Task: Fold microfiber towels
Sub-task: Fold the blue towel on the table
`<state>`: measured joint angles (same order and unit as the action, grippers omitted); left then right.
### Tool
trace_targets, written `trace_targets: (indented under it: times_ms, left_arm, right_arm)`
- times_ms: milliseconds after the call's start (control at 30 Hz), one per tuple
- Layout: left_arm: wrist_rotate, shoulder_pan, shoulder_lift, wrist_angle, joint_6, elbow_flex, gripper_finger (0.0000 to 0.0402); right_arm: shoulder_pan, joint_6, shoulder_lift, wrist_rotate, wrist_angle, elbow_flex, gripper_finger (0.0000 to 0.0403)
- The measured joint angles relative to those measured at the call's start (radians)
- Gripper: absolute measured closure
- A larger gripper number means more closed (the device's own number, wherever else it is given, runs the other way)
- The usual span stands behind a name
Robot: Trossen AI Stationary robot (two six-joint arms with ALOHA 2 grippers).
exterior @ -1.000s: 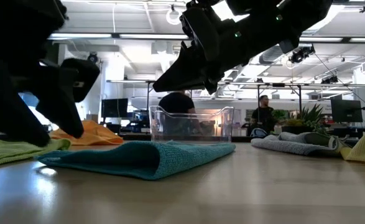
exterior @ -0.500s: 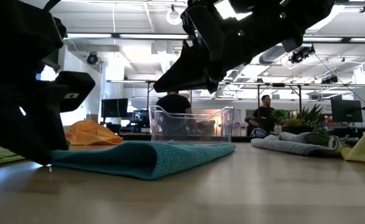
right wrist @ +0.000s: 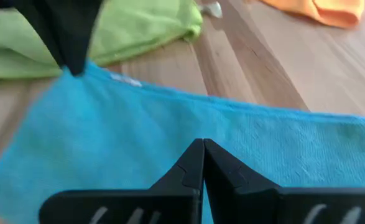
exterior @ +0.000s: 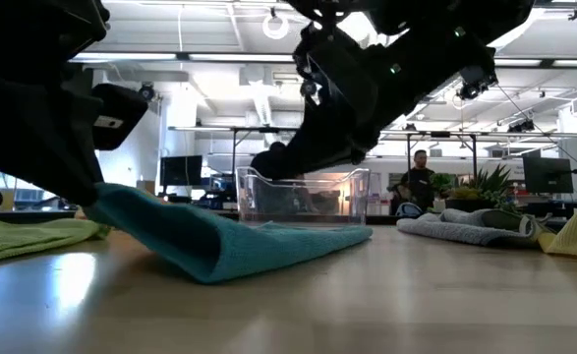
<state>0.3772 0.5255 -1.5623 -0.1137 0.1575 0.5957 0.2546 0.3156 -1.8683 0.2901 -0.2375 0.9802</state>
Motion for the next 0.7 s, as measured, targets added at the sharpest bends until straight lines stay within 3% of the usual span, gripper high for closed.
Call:
trace_targets:
  times_ms: [267,700]
  left_arm:
    - [-0.052,0.001,0.005,0.007,0.091,0.000,0.0385]
    - [-0.135,0.001,0.004,0.007,0.112,0.000,0.0282]
  right_arm:
    - [-0.006,0.060,0.000,0.056,0.084,0.000,0.0403]
    - [-0.006,0.061,0.000,0.062,0.087,0.000,0.0403]
